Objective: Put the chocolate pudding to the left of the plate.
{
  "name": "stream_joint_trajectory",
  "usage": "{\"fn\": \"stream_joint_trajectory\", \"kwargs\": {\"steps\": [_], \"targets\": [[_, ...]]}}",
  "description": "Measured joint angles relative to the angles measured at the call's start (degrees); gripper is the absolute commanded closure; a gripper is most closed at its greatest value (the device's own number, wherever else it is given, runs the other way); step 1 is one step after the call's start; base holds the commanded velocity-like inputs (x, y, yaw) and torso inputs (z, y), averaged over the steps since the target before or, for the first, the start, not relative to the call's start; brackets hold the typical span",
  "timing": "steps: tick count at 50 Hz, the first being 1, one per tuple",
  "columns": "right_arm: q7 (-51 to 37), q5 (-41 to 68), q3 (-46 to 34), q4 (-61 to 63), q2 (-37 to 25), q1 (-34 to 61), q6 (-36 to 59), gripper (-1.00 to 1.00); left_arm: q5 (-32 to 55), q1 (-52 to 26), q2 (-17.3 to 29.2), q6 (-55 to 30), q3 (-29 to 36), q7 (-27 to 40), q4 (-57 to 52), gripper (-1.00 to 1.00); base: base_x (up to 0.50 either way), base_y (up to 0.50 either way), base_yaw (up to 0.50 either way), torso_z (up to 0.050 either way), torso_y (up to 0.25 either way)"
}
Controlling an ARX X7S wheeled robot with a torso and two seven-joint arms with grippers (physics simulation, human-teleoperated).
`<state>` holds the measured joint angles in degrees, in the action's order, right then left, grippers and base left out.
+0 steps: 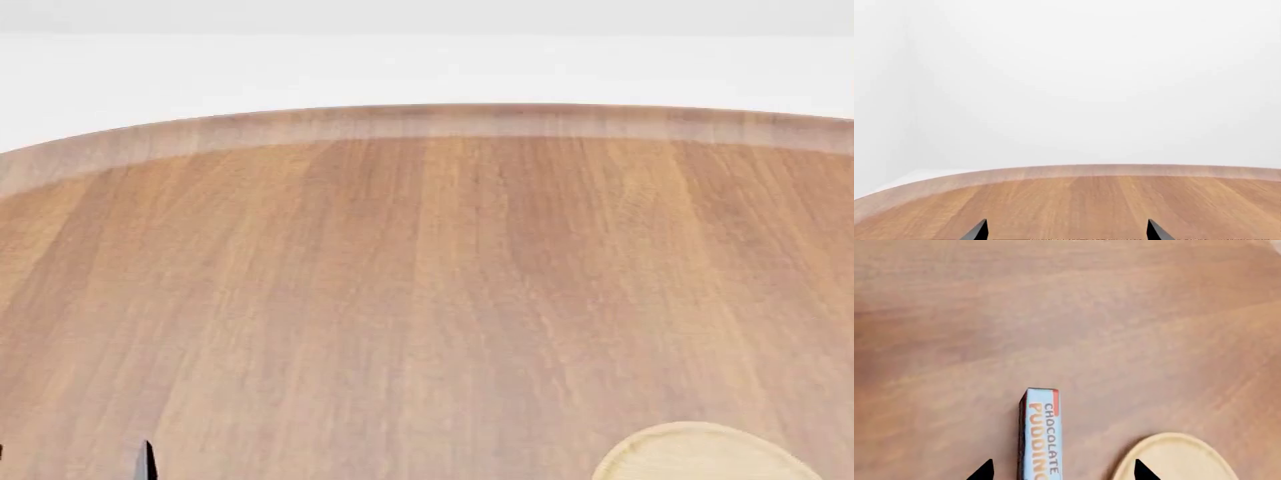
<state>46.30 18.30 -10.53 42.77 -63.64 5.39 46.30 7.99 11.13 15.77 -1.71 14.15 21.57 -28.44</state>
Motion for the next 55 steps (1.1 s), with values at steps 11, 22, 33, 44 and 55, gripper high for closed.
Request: {"fn": "stream_joint_trajectory", "kwargs": {"steps": [11,22,33,44,55], "targets": [[1.1,-3.2,-6.4,-3.2,3.0,4.1,-0.6,-1.0,0.0,-0.1,0.3,0.2,0.5,0.4,0.2,-1.0,0.0,0.0,0.0,0.0,0.0],[1.2,-5.7,-10.4,-6.9,5.1,5.4,-2.4,-1.0,0.0,-0.2,0.6,0.3,1.0,0.6,0.5,-1.0,0.0,0.0,0.0,0.0,0.0],[1.6,-7.7,-13.8,-10.8,7.4,6.5,-4.4,-1.0,0.3,-0.4,0.9,0.5,1.4,0.9,0.8,-1.0,0.0,0.0,0.0,0.0,0.0],[1.6,-8.6,-15.6,-14.6,9.4,6.6,-7.2,-1.0,0.5,-0.6,1.1,0.6,1.5,1.2,1.0,-1.0,0.0,0.0,0.0,0.0,0.0],[1.1,-8.5,-16.0,-18.2,11.2,5.9,-10.7,-1.0,0.7,-0.7,1.4,0.8,1.7,1.5,1.0,-1.0,0.0,0.0,0.0,0.0,0.0]]}}
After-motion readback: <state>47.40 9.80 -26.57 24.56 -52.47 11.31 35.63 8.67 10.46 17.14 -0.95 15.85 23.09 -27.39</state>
